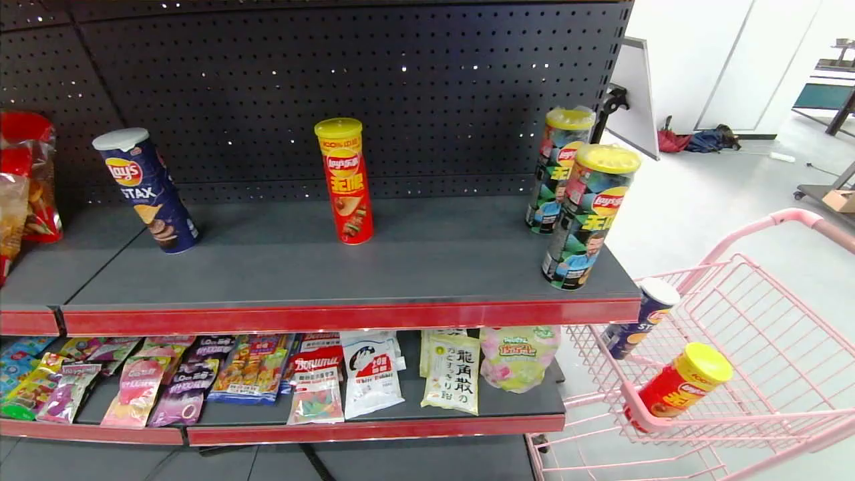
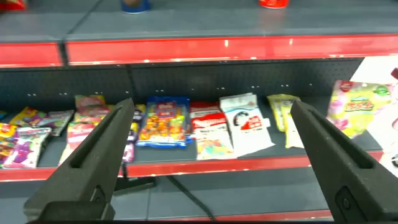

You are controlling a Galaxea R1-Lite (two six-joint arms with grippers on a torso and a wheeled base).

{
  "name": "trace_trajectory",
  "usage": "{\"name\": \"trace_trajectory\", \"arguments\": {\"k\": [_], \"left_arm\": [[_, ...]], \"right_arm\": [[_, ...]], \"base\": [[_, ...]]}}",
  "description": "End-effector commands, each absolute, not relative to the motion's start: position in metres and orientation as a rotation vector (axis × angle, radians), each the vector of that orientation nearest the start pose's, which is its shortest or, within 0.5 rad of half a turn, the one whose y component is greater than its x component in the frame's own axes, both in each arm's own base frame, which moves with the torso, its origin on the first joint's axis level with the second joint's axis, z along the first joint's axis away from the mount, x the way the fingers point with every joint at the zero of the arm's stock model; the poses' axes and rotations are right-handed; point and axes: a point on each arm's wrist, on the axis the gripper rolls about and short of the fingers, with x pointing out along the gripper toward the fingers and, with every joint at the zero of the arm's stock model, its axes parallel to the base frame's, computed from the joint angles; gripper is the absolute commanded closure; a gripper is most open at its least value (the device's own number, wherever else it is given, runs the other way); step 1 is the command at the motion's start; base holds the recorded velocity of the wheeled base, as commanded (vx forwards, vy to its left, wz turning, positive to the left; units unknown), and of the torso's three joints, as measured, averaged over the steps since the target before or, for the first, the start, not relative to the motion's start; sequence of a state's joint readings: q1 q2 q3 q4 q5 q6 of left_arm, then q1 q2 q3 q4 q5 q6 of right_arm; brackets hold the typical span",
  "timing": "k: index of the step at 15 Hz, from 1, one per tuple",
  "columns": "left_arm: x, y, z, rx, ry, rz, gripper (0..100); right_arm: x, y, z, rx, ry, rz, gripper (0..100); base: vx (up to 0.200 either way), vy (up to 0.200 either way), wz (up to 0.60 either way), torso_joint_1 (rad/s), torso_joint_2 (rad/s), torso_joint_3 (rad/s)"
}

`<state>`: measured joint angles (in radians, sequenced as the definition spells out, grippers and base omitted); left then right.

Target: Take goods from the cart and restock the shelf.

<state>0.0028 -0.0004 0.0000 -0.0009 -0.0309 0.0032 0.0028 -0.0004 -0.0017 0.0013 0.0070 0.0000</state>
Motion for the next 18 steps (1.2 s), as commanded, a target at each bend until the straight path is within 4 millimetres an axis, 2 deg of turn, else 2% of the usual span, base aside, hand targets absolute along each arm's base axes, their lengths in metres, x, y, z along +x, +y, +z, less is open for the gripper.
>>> {"name": "trace_trajectory", "arguments": {"k": [1, 4, 6, 14, 18], "left_arm": [[-0.0228, -0.0008, 0.0756, 0.003, -0.002, -0.028, 0], [-0.0228, -0.0008, 0.0756, 0.003, -0.002, -0.028, 0], [-0.0228, -0.0008, 0.0756, 0.003, -0.002, -0.028, 0], [-0.0228, -0.0008, 0.0756, 0.003, -0.002, -0.028, 0], [-0.0228, -0.0008, 0.0756, 0.005, -0.002, -0.028, 0]], "right_arm": [[-0.0229, 0.0001, 0.0757, 0.000, 0.000, 0.011, 0], [-0.0229, 0.0001, 0.0757, 0.000, 0.000, 0.011, 0], [-0.0229, 0.0001, 0.0757, -0.002, 0.000, 0.011, 0], [-0.0229, 0.0001, 0.0757, 0.000, 0.000, 0.011, 0], [-0.0229, 0.0001, 0.0757, 0.000, 0.000, 0.011, 0]], "base": [[0.000, -0.200, 0.00, 0.002, 0.00, 0.002], [0.000, -0.200, 0.00, -0.002, 0.00, 0.001], [0.000, 0.000, 0.00, 0.000, 0.00, 0.000], [0.000, 0.000, -0.60, 0.002, 0.00, 0.003], [0.000, 0.000, 0.00, 0.000, 0.00, 0.000]]}}
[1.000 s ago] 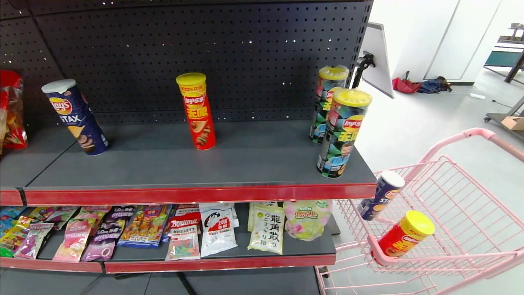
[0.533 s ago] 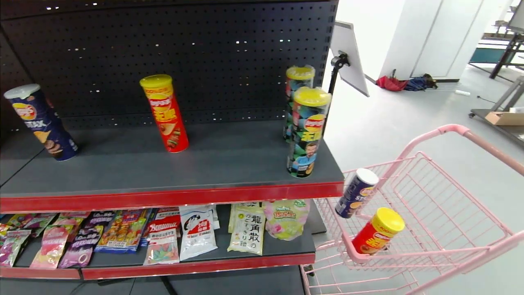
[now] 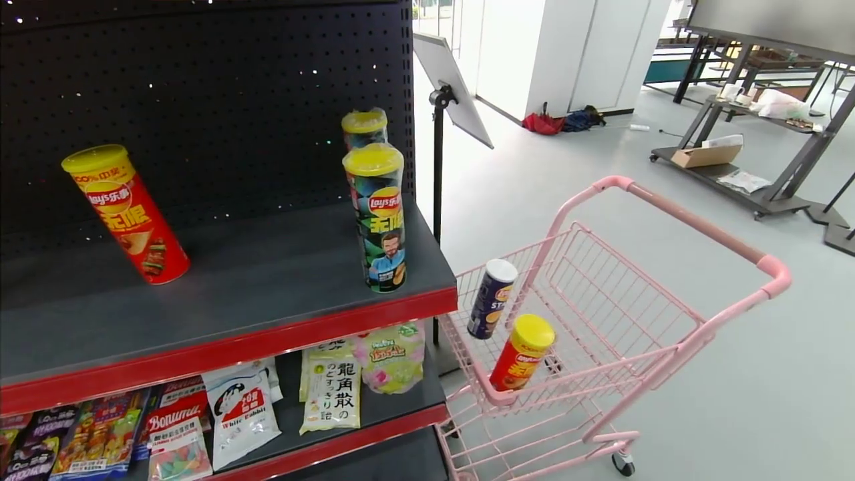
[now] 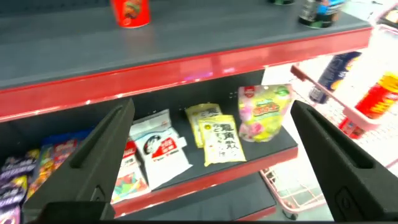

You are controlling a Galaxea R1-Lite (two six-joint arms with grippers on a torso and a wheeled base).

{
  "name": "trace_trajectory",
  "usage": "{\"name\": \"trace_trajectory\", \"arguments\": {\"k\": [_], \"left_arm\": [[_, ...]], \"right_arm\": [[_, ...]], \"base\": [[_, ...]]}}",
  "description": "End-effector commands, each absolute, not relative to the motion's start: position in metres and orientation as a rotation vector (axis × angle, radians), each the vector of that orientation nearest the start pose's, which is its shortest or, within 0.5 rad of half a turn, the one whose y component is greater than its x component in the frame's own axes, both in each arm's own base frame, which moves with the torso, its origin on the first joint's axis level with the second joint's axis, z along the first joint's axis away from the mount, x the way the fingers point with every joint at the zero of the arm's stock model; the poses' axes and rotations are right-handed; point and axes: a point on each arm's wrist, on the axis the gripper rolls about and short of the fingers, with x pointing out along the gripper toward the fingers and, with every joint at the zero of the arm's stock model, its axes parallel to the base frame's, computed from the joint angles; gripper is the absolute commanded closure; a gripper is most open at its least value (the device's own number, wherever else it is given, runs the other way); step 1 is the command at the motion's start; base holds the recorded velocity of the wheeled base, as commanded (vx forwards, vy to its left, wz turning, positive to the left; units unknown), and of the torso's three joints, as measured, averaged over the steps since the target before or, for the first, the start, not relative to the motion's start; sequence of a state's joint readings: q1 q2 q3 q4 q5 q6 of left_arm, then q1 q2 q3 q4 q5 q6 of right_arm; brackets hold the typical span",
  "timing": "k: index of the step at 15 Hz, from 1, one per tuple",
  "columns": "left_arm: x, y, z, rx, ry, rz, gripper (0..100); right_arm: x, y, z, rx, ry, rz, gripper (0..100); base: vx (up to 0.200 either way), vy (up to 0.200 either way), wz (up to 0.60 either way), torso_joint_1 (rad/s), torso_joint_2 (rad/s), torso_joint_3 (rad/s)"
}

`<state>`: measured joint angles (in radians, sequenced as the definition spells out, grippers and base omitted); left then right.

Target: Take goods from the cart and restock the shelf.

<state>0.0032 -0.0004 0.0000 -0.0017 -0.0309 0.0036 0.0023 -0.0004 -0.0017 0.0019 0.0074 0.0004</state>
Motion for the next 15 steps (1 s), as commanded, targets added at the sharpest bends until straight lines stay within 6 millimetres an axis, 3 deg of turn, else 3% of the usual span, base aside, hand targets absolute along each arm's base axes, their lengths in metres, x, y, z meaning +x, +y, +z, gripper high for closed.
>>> {"name": "trace_trajectory", "arguments": {"k": [1, 5, 15], "left_arm": [[-0.0228, -0.0008, 0.0756, 0.005, -0.002, -0.028, 0], [-0.0228, -0.0008, 0.0756, 0.005, -0.002, -0.028, 0], [-0.0228, -0.0008, 0.0756, 0.003, -0.002, -0.028, 0]], "right_arm": [[-0.0229, 0.0001, 0.0757, 0.002, 0.000, 0.011, 0], [-0.0229, 0.0001, 0.0757, 0.002, 0.000, 0.009, 0], [-0.0229, 0.0000, 0.0757, 0.006, 0.000, 0.008, 0]], "base": [[0.000, 0.000, 0.00, 0.000, 0.00, 0.000], [0.000, 0.000, 0.00, -0.059, 0.15, 0.082], [0.000, 0.000, 0.00, -0.143, 0.38, 0.227]]}}
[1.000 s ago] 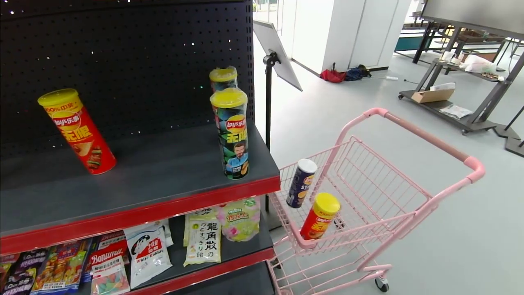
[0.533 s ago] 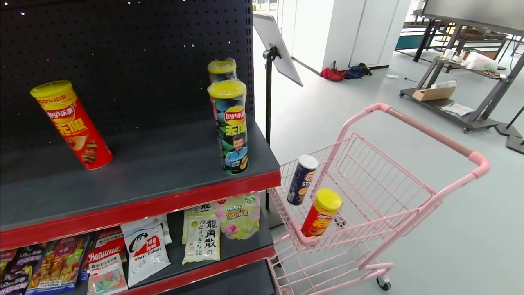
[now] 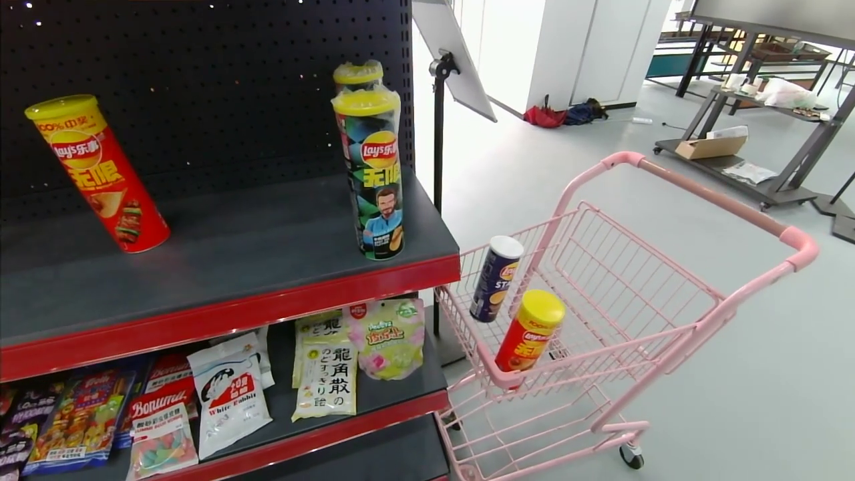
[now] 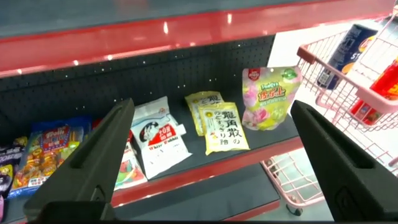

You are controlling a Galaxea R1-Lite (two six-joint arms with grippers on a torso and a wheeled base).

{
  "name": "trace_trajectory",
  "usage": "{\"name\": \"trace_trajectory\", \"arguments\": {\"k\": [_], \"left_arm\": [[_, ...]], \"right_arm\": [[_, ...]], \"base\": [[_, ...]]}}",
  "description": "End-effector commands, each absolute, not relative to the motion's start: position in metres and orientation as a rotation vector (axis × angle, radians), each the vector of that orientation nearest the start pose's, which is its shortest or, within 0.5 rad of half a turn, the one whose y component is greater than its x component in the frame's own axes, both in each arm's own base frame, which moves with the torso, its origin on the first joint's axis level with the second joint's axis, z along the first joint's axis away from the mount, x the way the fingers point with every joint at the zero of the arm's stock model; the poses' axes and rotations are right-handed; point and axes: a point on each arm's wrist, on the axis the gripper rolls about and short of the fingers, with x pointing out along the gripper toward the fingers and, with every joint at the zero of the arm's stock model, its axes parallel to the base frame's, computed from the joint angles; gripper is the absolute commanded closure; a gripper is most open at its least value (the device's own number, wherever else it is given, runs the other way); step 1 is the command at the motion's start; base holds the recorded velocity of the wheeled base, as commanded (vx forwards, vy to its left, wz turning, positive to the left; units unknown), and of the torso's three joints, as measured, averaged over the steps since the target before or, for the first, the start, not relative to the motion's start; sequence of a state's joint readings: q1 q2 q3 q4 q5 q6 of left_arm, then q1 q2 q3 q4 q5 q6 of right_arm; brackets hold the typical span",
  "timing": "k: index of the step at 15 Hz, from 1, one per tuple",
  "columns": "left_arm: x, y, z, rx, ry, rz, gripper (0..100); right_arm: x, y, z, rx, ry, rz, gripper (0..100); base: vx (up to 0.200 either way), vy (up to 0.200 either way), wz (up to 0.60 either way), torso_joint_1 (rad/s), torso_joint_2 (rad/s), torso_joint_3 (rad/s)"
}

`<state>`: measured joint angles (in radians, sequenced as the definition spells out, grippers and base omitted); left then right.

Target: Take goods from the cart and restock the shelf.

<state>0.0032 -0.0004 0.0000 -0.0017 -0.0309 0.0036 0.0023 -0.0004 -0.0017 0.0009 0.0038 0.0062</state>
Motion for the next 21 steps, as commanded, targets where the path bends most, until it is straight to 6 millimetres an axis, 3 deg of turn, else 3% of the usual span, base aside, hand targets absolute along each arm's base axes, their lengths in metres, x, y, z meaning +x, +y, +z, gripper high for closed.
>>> {"name": "trace_trajectory", "arguments": {"k": [1, 8, 12, 13, 14, 15, 16, 17, 18, 20, 21], "left_arm": [[-0.023, -0.001, 0.076, 0.003, -0.002, -0.028, 0], [-0.023, -0.001, 0.076, 0.003, -0.002, -0.026, 0], [-0.023, -0.001, 0.076, 0.003, -0.002, -0.028, 0], [-0.023, -0.001, 0.076, 0.003, -0.002, -0.028, 0], [-0.023, -0.001, 0.076, 0.005, -0.002, -0.028, 0], [-0.023, -0.001, 0.076, 0.005, -0.002, -0.028, 0], [-0.023, -0.001, 0.076, 0.005, -0.002, -0.028, 0], [-0.023, -0.001, 0.076, 0.005, -0.002, -0.028, 0], [-0.023, -0.001, 0.076, 0.006, -0.002, -0.028, 0], [-0.023, -0.001, 0.076, 0.009, -0.002, -0.028, 0], [-0.023, -0.001, 0.076, 0.009, -0.002, -0.028, 0]], "right_arm": [[-0.023, 0.000, 0.076, 0.006, 0.000, 0.008, 0], [-0.023, 0.000, 0.076, 0.002, 0.000, 0.008, 0], [-0.023, 0.000, 0.077, -0.009, 0.005, 0.002, 0], [-0.024, 0.000, 0.087, -0.012, -0.020, 0.020, 0], [0.003, 0.001, 0.180, 0.059, 0.037, 0.048, 0], [0.034, 0.002, 0.221, 0.157, 0.080, 0.061, 0], [0.053, 0.004, 0.228, 0.144, 0.123, 0.111, 0], [0.082, 0.010, 0.222, 0.104, 0.194, 0.181, 0], [0.130, 0.019, 0.210, 0.139, 0.245, 0.206, 0], [0.186, 0.035, 0.179, 0.156, 0.302, 0.271, 0], [0.204, 0.044, 0.166, 0.152, 0.323, 0.300, 0]], "base": [[0.000, 0.000, 0.00, -0.188, 0.50, 0.310], [0.000, 0.000, 0.00, -0.168, 0.52, 0.346], [0.000, 0.000, 0.00, -0.030, 0.10, 0.076], [0.000, 0.000, 0.00, 0.000, 0.00, 0.000], [0.000, 0.000, 0.00, 0.000, 0.00, 0.000], [0.000, 0.000, 0.00, 0.000, 0.00, 0.000], [0.000, 0.000, 0.00, 0.000, 0.00, 0.000], [0.000, 0.000, 0.00, 0.000, 0.00, 0.000], [0.000, 0.000, 0.00, 0.000, 0.00, 0.000], [0.000, 0.000, 0.00, 0.000, 0.00, 0.000], [0.000, 0.000, 0.00, 0.000, 0.00, 0.000]]}}
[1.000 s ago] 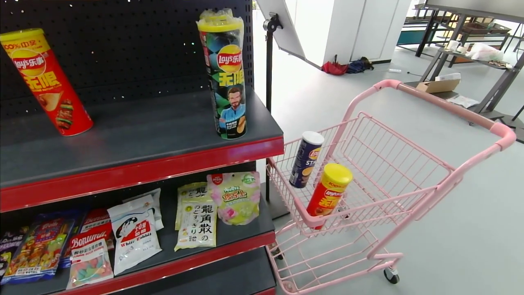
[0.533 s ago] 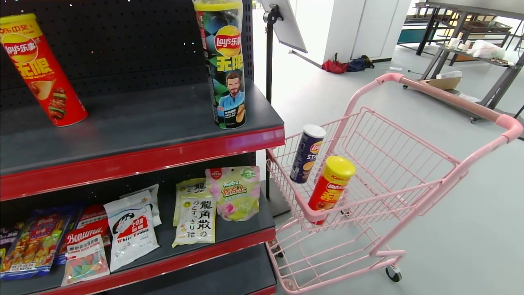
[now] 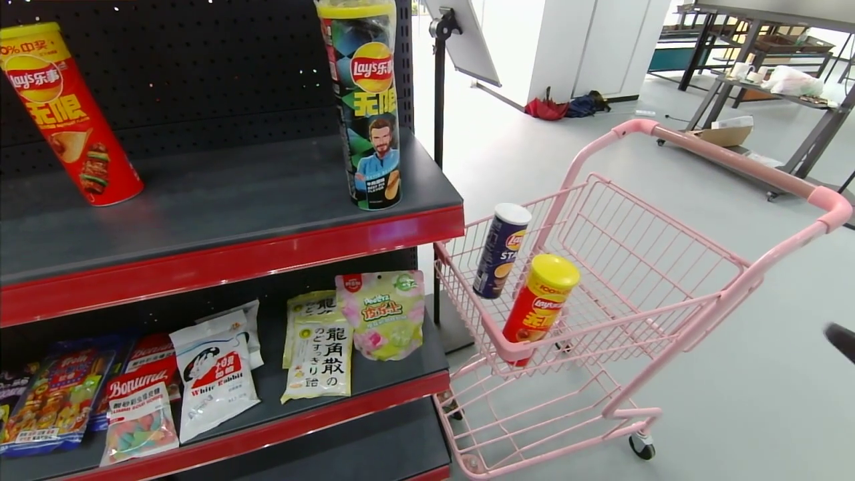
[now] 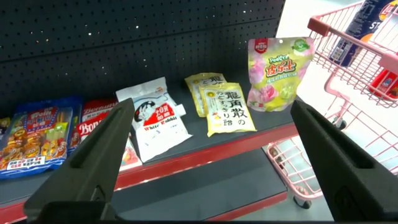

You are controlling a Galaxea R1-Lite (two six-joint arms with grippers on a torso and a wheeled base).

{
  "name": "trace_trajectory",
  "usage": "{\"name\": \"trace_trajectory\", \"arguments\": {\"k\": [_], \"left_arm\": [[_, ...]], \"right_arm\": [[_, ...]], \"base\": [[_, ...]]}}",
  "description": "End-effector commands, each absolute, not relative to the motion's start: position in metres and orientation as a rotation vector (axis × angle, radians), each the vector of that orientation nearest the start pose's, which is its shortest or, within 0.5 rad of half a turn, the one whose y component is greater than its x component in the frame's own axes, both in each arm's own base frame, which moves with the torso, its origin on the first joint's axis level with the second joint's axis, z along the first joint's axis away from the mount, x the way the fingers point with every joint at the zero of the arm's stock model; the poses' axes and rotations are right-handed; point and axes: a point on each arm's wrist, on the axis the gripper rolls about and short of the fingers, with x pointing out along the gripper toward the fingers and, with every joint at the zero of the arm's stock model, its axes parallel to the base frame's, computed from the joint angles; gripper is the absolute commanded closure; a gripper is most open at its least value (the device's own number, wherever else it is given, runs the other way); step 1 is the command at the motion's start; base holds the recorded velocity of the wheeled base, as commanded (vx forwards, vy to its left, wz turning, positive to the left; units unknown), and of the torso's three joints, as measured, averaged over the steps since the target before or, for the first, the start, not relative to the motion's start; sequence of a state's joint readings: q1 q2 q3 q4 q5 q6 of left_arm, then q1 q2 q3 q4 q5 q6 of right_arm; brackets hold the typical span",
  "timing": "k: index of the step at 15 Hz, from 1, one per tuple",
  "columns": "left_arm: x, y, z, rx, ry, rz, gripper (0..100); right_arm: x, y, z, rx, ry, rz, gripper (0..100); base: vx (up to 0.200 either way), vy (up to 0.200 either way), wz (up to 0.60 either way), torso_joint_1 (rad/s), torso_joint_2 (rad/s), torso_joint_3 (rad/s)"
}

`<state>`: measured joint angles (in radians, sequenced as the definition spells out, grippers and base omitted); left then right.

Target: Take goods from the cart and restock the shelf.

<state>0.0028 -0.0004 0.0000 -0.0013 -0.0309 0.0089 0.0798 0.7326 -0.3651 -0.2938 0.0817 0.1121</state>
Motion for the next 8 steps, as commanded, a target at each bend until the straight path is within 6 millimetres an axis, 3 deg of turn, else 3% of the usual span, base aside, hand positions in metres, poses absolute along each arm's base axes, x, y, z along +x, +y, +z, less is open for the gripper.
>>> {"name": "trace_trajectory", "arguments": {"k": [1, 3, 8], "left_arm": [[-0.023, -0.001, 0.076, 0.009, -0.002, -0.028, 0], [-0.023, -0.001, 0.076, 0.009, -0.002, -0.028, 0], [-0.023, -0.001, 0.076, 0.009, -0.002, -0.028, 0]], "right_arm": [[0.215, 0.050, 0.158, 0.148, 0.340, 0.313, 0], [0.244, 0.071, 0.128, 0.132, 0.399, 0.362, 0], [0.284, 0.092, 0.099, 0.125, 0.423, 0.383, 0]], "base": [[0.000, 0.000, 0.00, 0.000, 0.00, 0.000], [0.000, 0.000, 0.00, 0.000, 0.00, 0.000], [0.000, 0.000, 0.00, 0.000, 0.00, 0.000]]}}
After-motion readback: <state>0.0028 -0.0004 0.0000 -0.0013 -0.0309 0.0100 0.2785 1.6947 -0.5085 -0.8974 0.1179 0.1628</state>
